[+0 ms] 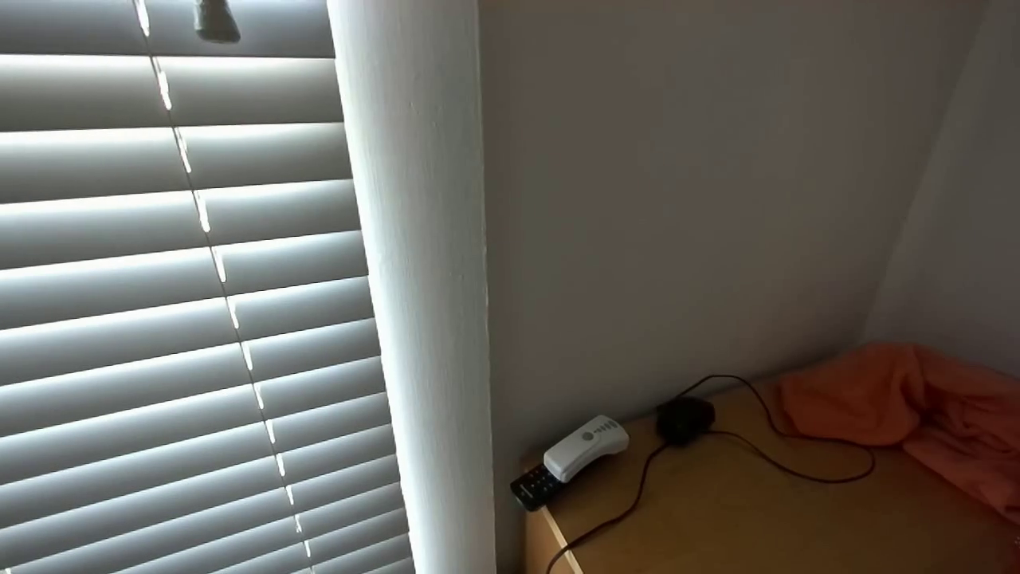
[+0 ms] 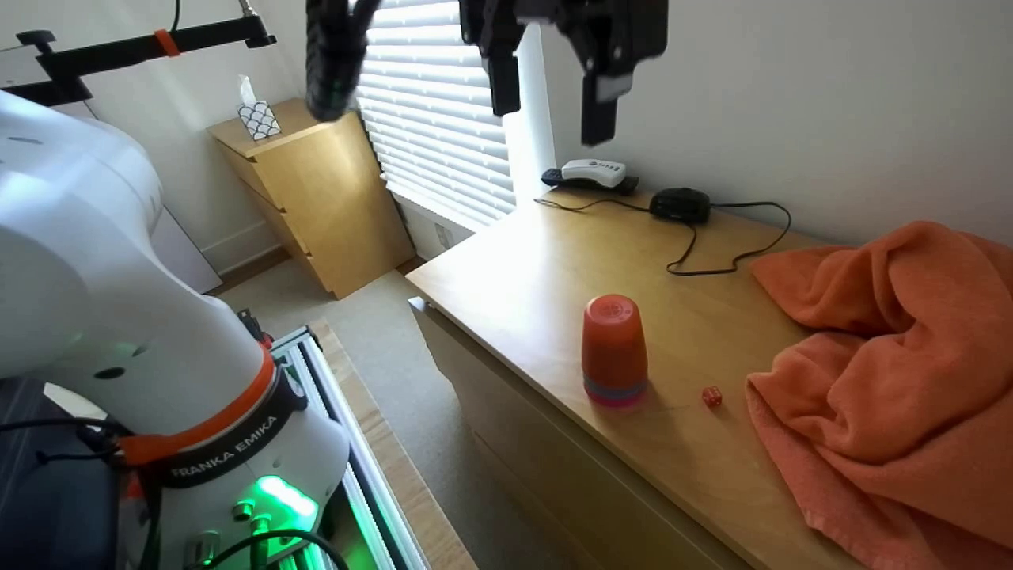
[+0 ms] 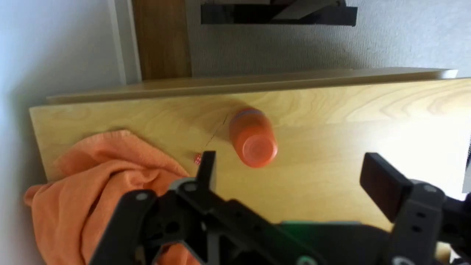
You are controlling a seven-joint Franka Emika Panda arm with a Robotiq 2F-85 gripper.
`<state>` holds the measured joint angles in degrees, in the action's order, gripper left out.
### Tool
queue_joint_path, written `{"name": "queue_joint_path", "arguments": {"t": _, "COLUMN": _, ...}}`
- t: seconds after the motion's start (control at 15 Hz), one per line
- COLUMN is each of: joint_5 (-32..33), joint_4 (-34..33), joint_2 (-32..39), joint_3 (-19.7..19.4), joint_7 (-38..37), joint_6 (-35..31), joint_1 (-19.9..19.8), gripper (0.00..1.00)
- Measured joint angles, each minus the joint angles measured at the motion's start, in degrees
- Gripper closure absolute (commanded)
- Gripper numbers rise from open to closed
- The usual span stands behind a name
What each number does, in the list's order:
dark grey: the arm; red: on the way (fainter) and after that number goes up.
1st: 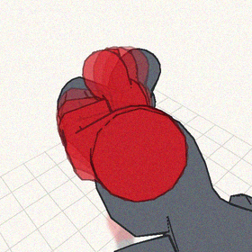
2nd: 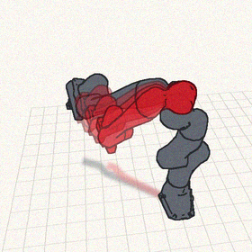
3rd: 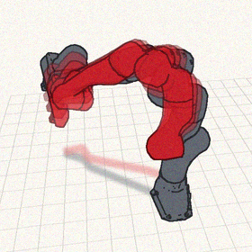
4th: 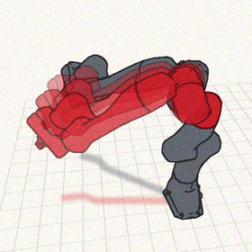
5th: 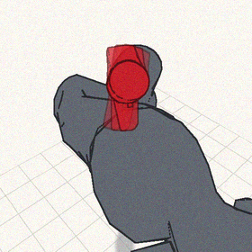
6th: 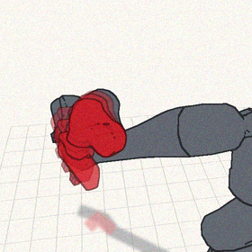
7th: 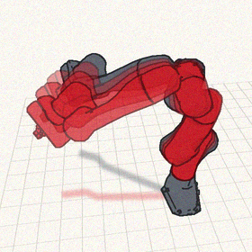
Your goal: Remove the orange cup from the pile of cups and put it on the table upside down
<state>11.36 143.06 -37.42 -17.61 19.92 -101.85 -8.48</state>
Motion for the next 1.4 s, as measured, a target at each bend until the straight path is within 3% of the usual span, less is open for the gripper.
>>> {"name": "queue_joint_path", "arguments": {"t": 0.27, "joint_5": -1.6, "joint_4": 6.12, "joint_2": 4.23, "joint_3": 0.0, "joint_7": -7.64, "joint_6": -5.84, "joint_1": -1.25, "gripper": 0.0}}
{"name": "queue_joint_path", "arguments": {"t": 0.67, "joint_5": -5.96, "joint_4": 13.44, "joint_2": 10.1, "joint_3": 0.01, "joint_7": -14.07, "joint_6": -22.89, "joint_1": -3.91, "gripper": 0.0}}
{"name": "queue_joint_path", "arguments": {"t": 1.13, "joint_5": -6.05, "joint_4": 13.03, "joint_2": 11.25, "joint_3": 1.25, "joint_7": -14.67, "joint_6": -23.41, "joint_1": -4.58, "gripper": 0.0}}
{"name": "queue_joint_path", "arguments": {"t": 1.4, "joint_5": -6.41, "joint_4": 13.24, "joint_2": 14.6, "joint_3": 2.62, "joint_7": -18.83, "joint_6": -26.98, "joint_1": -4.87, "gripper": 0.0}}
